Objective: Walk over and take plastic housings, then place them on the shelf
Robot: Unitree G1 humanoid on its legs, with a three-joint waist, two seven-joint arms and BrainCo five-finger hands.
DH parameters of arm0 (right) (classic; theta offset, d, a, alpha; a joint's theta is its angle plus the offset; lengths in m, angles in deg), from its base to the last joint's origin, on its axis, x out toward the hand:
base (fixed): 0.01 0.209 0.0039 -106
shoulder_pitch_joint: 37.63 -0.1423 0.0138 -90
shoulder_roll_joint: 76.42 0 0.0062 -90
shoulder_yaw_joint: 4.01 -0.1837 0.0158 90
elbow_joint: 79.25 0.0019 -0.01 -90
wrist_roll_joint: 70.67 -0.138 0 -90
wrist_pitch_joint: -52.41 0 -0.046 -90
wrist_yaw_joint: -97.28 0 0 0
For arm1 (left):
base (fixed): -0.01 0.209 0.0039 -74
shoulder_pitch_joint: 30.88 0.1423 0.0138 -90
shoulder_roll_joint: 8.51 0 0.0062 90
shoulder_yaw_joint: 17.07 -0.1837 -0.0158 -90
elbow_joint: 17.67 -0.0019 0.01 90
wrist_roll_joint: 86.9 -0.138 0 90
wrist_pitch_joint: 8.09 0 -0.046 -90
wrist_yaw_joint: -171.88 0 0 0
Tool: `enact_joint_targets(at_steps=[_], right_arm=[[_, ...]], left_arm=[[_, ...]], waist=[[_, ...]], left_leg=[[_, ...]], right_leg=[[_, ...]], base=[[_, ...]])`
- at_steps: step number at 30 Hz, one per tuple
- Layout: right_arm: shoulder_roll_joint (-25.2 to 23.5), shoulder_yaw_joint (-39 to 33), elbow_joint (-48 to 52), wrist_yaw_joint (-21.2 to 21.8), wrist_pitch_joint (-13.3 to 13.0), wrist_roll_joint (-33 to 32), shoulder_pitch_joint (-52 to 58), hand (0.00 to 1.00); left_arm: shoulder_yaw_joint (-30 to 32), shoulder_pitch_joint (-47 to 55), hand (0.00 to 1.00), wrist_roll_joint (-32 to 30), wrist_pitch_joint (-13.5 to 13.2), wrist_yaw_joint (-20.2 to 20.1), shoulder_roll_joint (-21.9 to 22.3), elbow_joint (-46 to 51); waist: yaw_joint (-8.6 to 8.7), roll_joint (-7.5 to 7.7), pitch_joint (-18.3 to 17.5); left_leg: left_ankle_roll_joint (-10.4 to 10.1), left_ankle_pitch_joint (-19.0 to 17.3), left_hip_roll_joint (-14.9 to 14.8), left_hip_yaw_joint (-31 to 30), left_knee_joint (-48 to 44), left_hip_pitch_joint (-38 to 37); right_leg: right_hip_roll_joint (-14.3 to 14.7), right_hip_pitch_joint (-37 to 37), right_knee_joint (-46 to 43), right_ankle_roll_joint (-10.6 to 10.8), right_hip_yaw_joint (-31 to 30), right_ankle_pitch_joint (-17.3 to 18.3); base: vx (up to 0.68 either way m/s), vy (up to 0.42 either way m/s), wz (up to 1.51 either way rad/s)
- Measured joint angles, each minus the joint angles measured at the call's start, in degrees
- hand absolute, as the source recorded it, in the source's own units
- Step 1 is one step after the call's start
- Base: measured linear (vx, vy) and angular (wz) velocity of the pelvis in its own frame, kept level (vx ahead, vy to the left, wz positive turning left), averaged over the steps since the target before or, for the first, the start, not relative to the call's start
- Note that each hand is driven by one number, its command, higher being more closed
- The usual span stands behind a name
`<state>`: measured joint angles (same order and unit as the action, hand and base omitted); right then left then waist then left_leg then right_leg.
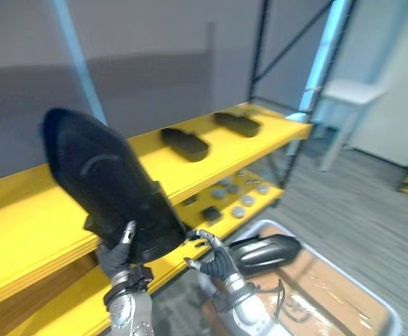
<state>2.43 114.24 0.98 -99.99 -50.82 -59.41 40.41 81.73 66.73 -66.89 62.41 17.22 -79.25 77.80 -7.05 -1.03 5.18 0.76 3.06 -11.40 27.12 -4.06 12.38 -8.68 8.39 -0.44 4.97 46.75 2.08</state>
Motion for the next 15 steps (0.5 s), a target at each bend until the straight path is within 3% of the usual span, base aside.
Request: enact_joint_targets(at_steps=[1, 2, 3, 4, 5, 8, 9, 10, 11, 12, 13, 15], right_arm=[[0.12, -2.33, 0.39, -0.12, 0.00, -0.24, -0.05, 0.00], [0.61, -3.88, 1.58, -0.15, 0.01, -0.37, 0.07, 0.00], [1.04, -4.40, 2.67, -0.12, 0.01, -0.62, 0.28, 0.00], [0.90, -5.11, 3.79, 0.08, 0.09, -0.90, 0.58, 0.00], [0.33, -5.32, 4.85, 0.44, 0.08, -1.18, 0.58, 0.00], [-1.39, -6.99, 5.00, 1.62, 0.09, -1.95, 0.90, 0.00], [-1.33, -7.86, 5.03, 2.29, 0.09, -2.17, 1.63, 0.00], [-1.34, -8.63, 5.37, 3.13, 0.10, -2.96, 2.76, 0.00], [-1.35, -9.12, 5.91, 3.46, 0.10, -3.45, 3.63, 0.00], [-1.29, -9.78, 7.15, 4.29, 0.08, -4.49, 5.55, 0.00], [-1.57, -10.24, 8.53, 5.30, 0.08, -5.78, 7.79, 0.00], [-1.35, -11.51, 11.43, 6.73, 0.08, -7.02, 12.40, 0.00]], left_arm=[[0.91, 0.11, 1.00, -1.49, 0.05, 0.54, -0.24, -0.05], [1.20, 0.33, 1.00, -2.31, 0.09, 0.74, -0.42, -0.02], [1.54, 0.54, 1.00, -2.60, 0.14, 0.76, -0.49, 0.00], [2.74, 0.89, 1.00, -3.58, 0.56, 0.78, -0.87, 0.12], [4.38, 1.23, 1.00, -4.84, 1.06, 0.85, -1.08, 0.25], [6.47, 1.40, 1.00, -8.41, 2.60, 1.91, -1.07, 1.74], [6.62, 1.53, 1.00, -10.56, 2.98, 2.02, -1.22, 3.63], [6.47, 1.52, 1.00, -12.82, 3.29, 2.07, -1.82, 5.15], [6.47, 1.50, 1.00, -13.82, 3.40, 2.11, -2.31, 5.60], [6.25, 1.19, 1.00, -15.72, 3.65, 2.46, -3.88, 6.33], [6.30, -0.06, 1.00, -17.23, 4.36, 3.35, -5.61, 6.29], [5.61, -2.63, 1.00, -19.38, 5.27, 3.52, -6.75, 5.23]], waist=[[0.40, 0.17, -0.06], [0.67, -0.14, -0.26], [0.65, -0.55, -0.45], [0.50, 0.21, -0.48], [0.50, 0.84, -0.76], [0.56, 1.01, -0.81], [0.73, 1.14, -0.75], [1.45, 1.29, -0.63], [1.94, 1.26, -0.61], [3.12, 1.06, -0.33], [4.42, 1.28, -0.30], [6.43, 1.12, 0.53]], left_leg=[[1.04, 0.97, -1.63, 8.39, -0.59, -0.25], [1.89, 4.29, -1.55, 12.31, 0.27, -0.80], [2.01, 7.18, -0.86, 11.92, 1.29, -0.91], [2.34, 7.61, 1.92, 10.73, 3.32, -1.73], [3.09, 7.19, 4.52, 9.84, 4.17, -2.29], [4.33, 4.46, 7.21, 7.18, 2.54, -3.43], [4.26, 3.04, 7.75, 5.45, 1.78, -4.56], [4.33, 1.97, 8.57, 3.13, 1.73, -6.08], [4.57, 1.50, 8.85, 2.01, 1.78, -6.83], [5.37, -0.08, 9.19, -0.50, 1.89, -7.74], [5.82, -0.53, 9.27, -2.84, 1.98, -7.89], [6.04, -0.74, 9.73, -7.16, 2.44, -9.21]], right_leg=[[-0.88, 1.06, -0.54, 1.11, 3.71, 0.15], [-1.47, 2.20, -0.62, 2.06, 6.88, 0.29], [-1.67, 2.88, -0.62, 2.43, 8.15, 0.32], [-3.22, 3.93, -0.85, 2.72, 9.46, 0.22], [-5.10, 4.99, -1.33, 2.71, 9.67, 0.15], [-10.16, 6.77, -8.94, 2.85, 12.26, -0.02], [-13.75, 6.94, -17.10, 2.28, 12.21, -0.40], [-17.89, 6.57, -26.51, -1.12, 11.18, -2.71], [-19.60, 5.98, -30.99, -4.15, 9.66, -4.79], [-21.16, 2.25, -39.05, -7.45, 2.08, -3.63], [-18.22, -4.47, -44.70, -5.20, -10.00, 2.65], [-11.77, -10.69, -45.29, -3.38, -21.74, 7.21]], base=[[0.23, 0.081, 1.79], [0.29, 0.091, 1.54], [0.24, 0.077, 1.19], [0.29, 0.140, 0.89], [0.25, 0.137, 0.79], [0.23, 0.137, 0.67], [0.25, 0.220, 0.81], [0.18, 0.204, 0.87], [0.15, 0.198, 0.93], [0.13, 0.118, 0.96], [0.12, 0.066, 1.02], [0.13, -0.039, 1.18]])
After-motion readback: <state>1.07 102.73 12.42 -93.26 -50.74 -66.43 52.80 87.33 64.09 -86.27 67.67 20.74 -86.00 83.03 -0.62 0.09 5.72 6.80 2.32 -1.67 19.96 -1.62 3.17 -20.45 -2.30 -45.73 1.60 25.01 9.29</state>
